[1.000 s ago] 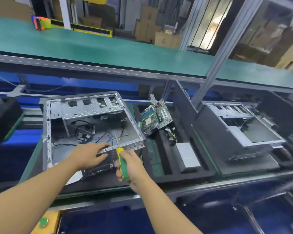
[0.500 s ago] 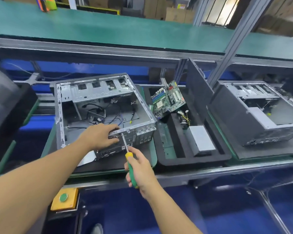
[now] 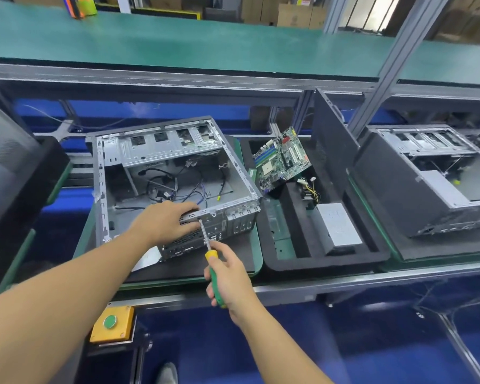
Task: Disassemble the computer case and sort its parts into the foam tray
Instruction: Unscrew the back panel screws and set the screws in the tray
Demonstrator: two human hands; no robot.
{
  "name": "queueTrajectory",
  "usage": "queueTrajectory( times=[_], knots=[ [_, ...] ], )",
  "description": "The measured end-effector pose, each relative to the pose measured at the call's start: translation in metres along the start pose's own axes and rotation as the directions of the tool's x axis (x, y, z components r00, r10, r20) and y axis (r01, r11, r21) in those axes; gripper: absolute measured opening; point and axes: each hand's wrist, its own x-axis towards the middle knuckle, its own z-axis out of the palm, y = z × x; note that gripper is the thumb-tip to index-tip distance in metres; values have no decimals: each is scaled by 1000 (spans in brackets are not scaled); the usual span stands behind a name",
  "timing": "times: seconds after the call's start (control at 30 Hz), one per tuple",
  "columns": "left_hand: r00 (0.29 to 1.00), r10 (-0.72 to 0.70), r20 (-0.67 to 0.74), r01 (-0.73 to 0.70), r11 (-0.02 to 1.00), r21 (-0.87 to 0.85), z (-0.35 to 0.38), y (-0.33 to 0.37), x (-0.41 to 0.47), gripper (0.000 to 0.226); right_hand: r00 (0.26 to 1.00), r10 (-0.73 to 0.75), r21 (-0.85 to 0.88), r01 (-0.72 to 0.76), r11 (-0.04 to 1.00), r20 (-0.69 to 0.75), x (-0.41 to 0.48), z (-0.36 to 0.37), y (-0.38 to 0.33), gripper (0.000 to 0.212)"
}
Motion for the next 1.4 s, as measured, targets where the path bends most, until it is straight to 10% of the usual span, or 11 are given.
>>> queueTrajectory(
  times=[0.33, 0.5, 0.67, 0.87, 1.0, 1.1, 1.2, 1.3, 1.4],
  knots=[
    [1000, 15, -10, -15, 999, 34, 2, -1, 1, 35, 999, 37, 72, -36, 997, -3, -1, 0, -10, 26],
    [1000, 18, -18, -17, 999, 51, 2, 0, 1, 35, 946, 157, 543, -295, 786, 285, 3, -10, -7, 23],
    [1000, 22, -11, -21, 998, 60, 2, -1, 2, 34, 911, 149, 561, -359, 746, 385, 12, -15, 5, 31],
    [1000, 22, 3, -22, 997, 77, 2, 0, 2, 35, 999, 8, -56, -10, 998, -36, 8, -5, 0, 19],
    [1000, 23, -9, -22, 996, 81, 3, -1, 2, 37, 920, -334, -849, 5, 529, -203, 2, 4, 3, 17],
    [1000, 23, -17, -21, 996, 82, 3, -2, 2, 37, 975, -29, -507, -89, 857, -220, 12, -2, -12, 34],
    [998, 43, -47, -39, 996, 83, 4, -3, 2, 40, 887, 399, 41, -419, 907, 233, 16, -21, -26, 46],
    [997, 43, -60, -39, 996, 78, 3, -4, 2, 41, 863, 319, 138, -398, 907, 393, 18, -35, -21, 41],
    [997, 45, -58, -41, 996, 79, 4, -4, 2, 45, 960, 184, 60, -201, 978, 209, 15, -30, -9, 29]
  ],
)
